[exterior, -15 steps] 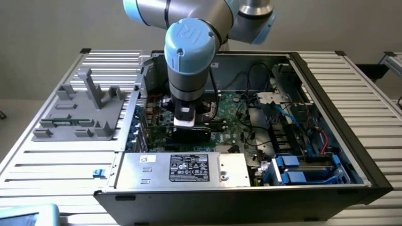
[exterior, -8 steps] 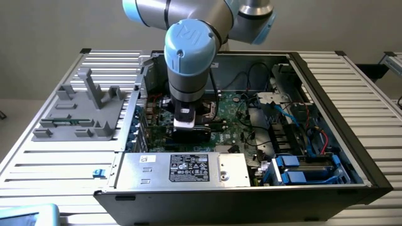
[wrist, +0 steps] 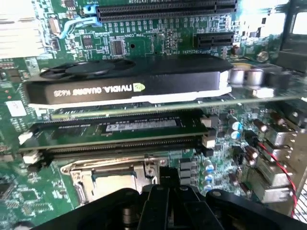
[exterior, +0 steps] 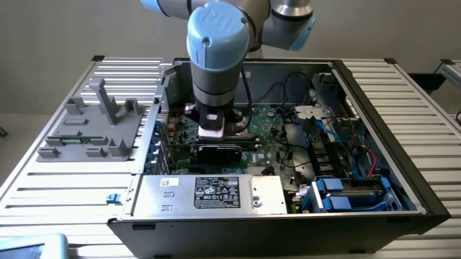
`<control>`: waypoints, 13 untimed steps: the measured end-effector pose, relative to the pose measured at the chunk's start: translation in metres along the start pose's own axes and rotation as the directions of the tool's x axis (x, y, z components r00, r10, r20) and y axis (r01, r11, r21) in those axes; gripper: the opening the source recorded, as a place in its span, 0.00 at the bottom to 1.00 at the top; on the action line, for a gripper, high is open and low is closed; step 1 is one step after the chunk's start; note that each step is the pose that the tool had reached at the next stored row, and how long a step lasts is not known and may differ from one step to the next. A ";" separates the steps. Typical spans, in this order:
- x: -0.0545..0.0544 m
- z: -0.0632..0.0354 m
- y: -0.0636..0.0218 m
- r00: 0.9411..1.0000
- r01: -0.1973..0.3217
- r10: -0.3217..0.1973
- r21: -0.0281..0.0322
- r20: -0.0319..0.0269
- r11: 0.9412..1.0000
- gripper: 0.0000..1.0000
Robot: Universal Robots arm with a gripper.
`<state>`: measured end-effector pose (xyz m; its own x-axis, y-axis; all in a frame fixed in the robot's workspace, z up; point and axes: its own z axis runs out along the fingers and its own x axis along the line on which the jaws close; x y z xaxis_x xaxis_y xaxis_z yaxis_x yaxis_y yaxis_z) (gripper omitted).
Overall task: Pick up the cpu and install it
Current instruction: 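Install the second cpu locking lever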
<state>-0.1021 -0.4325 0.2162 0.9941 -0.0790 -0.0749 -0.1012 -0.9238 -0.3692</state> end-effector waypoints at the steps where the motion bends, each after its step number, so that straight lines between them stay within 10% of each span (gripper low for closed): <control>1: 0.000 -0.0042 -0.0017 1.000 0.000 0.000 0.000 0.000 1.000 0.11; 9: 0.002 -0.0372 -0.0159 1.000 0.002 -0.002 -0.003 0.001 1.000 0.11; 11: 0.001 -0.0392 -0.0188 1.000 0.002 -0.002 -0.022 0.000 1.000 0.11; 13: 0.001 -0.0387 -0.0207 1.000 0.001 -0.001 -0.058 -0.004 0.998 0.11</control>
<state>-0.0974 -0.4280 0.2596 0.9943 -0.0793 -0.0710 -0.0977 -0.9441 -0.3147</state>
